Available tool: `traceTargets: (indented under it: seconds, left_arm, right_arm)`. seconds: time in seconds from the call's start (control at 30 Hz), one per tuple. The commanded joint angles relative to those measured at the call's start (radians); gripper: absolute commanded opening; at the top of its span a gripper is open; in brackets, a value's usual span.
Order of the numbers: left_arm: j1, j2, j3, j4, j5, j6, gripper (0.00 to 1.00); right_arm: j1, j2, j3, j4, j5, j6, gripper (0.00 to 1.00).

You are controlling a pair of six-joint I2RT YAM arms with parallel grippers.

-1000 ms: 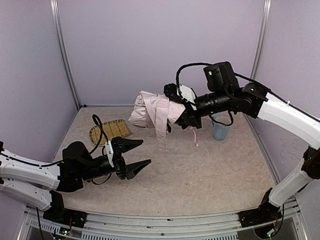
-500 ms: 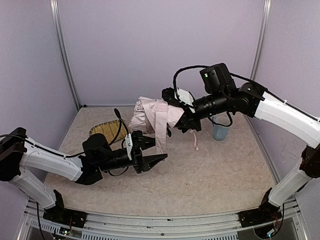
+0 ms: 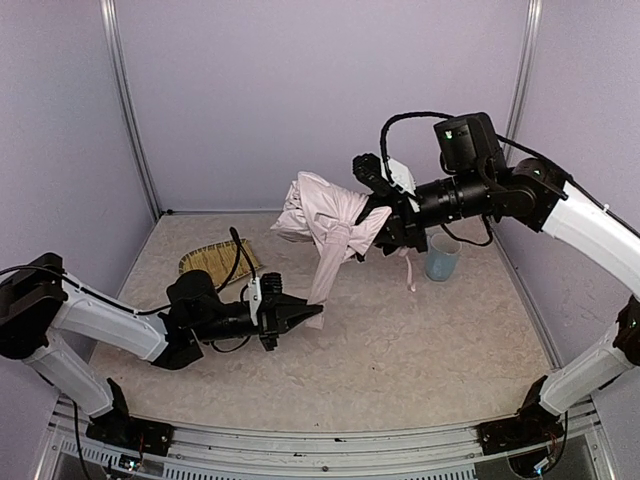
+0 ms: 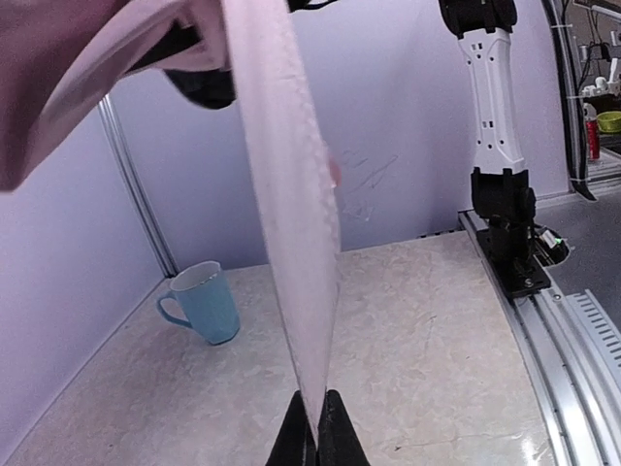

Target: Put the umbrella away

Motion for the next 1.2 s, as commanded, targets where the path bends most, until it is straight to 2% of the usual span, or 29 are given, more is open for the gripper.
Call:
traceTargets:
  seconds: [0.0,0.17,0.3,0.47,0.63,0.77,0.9,1.03,1.17]
  left_arm:
    - [0.086,0.102,0.025,-0.084,0.008,0.105,0.0]
    - [0.253,0.163,0.154,-0.15,0.115,0.19,0.0]
    - [0.361,0.231,0.304,-0.245,0.233,0.286,0.0]
    - [0.412,0.257,0.521,-0.367,0.25,0.409,0.0]
    - [0.399,0.224,0.656,-0.476,0.327,0.458,0.0]
    - [0.326,0.151,0.597,-0.446,0.321,0.514,0.0]
    - [0.273,0.142,0.508,-0.407,0.292,0.514,0.0]
    - [0.261,0.197,0.391,-0.278,0.24,0.436,0.0]
    - [0.263,0.334,0.322,-0.147,0.151,0.355,0.0]
  right_arm:
    - [-0.009,-0.071,0.073,0.011,-0.257,0.011,0.0]
    - [0.064,-0.061,0.051,-0.226,-0.409,-0.124,0.0]
    - [0.179,-0.065,-0.052,-0.31,-0.393,-0.168,0.0]
    - [0.225,-0.023,-0.262,-0.293,-0.385,-0.113,0.0]
    - [0.224,0.042,-0.491,-0.126,-0.387,-0.043,0.0]
    - [0.21,0.191,-0.568,-0.057,-0.303,0.003,0.0]
    - [0.173,0.345,-0.593,0.011,-0.189,0.074,0.0]
    - [0.139,0.418,-0.598,0.031,-0.062,0.115,0.0]
    - [0.139,0.488,-0.587,0.001,-0.018,0.113,0.0]
